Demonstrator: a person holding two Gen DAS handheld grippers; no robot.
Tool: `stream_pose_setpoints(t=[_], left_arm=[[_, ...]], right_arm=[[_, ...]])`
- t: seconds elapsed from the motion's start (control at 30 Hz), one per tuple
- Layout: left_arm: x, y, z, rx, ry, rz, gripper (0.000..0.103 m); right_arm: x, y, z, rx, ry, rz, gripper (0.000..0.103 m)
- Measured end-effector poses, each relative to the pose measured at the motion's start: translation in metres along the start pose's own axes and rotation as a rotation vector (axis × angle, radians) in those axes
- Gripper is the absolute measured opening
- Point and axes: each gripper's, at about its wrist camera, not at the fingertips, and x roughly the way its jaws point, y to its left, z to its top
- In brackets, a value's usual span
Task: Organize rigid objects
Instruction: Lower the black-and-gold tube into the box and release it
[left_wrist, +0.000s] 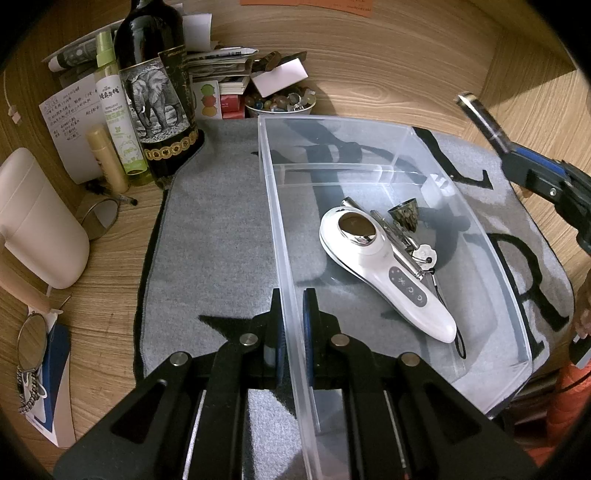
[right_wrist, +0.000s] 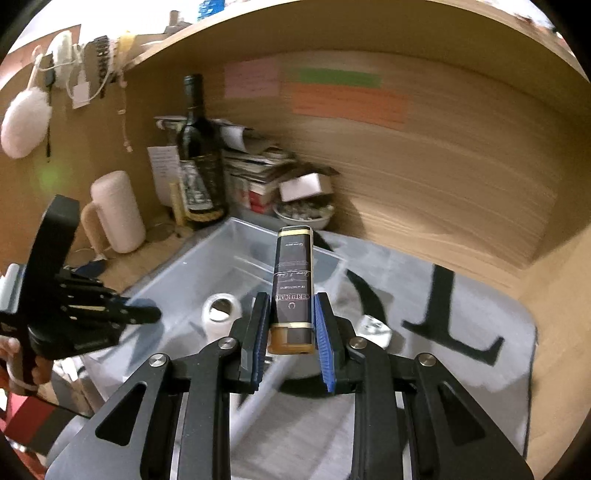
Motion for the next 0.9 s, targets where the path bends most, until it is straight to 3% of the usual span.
stream_pose_setpoints(t=[0.57, 0.9], left_arm=[[0.000, -0.001, 0.001, 0.001, -0.001, -0.004, 0.008], [0.000, -0.001, 0.001, 0.000, -0.001, -0.005, 0.008]], right_arm=[[0.066, 0.030, -0.008, -0.060, 0.169, 0.046, 0.022], [0.076, 0.036, -0.016, -0.077, 0.216, 0.053, 0.022]])
